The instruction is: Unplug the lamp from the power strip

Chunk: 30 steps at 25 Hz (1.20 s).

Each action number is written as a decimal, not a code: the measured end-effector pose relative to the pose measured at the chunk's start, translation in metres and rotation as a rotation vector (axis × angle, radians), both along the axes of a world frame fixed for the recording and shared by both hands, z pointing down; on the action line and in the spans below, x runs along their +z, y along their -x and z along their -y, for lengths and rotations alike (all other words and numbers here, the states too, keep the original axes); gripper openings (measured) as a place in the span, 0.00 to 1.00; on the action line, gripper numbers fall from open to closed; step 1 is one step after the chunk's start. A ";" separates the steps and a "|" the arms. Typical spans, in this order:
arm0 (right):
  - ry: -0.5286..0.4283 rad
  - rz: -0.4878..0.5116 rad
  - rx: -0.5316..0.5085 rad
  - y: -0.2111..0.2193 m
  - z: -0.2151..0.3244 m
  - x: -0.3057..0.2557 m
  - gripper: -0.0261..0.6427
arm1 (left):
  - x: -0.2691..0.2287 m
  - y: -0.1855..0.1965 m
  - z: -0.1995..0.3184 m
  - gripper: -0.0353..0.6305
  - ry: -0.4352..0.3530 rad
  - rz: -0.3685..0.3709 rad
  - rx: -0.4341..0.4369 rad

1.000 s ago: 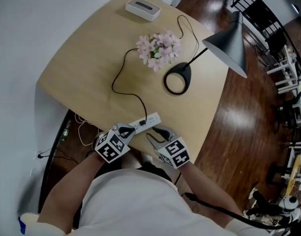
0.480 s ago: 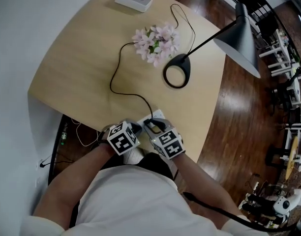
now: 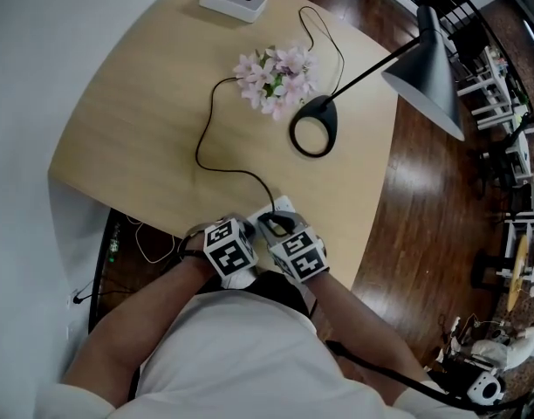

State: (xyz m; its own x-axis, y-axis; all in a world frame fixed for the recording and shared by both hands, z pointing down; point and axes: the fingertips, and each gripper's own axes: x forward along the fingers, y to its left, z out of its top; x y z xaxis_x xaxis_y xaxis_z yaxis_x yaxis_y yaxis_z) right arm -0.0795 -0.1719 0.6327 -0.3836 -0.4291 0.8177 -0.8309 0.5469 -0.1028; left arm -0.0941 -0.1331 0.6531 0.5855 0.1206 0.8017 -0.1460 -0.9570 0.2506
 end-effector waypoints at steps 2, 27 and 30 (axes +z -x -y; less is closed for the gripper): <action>0.003 -0.009 0.002 -0.001 -0.001 0.000 0.16 | 0.000 -0.001 -0.001 0.05 0.011 0.011 0.001; -0.017 -0.033 0.044 -0.052 0.007 -0.037 0.17 | -0.003 0.001 -0.002 0.06 0.036 0.029 0.003; 0.004 -0.060 0.049 -0.072 0.004 -0.033 0.17 | -0.003 0.002 -0.001 0.06 0.045 0.024 -0.008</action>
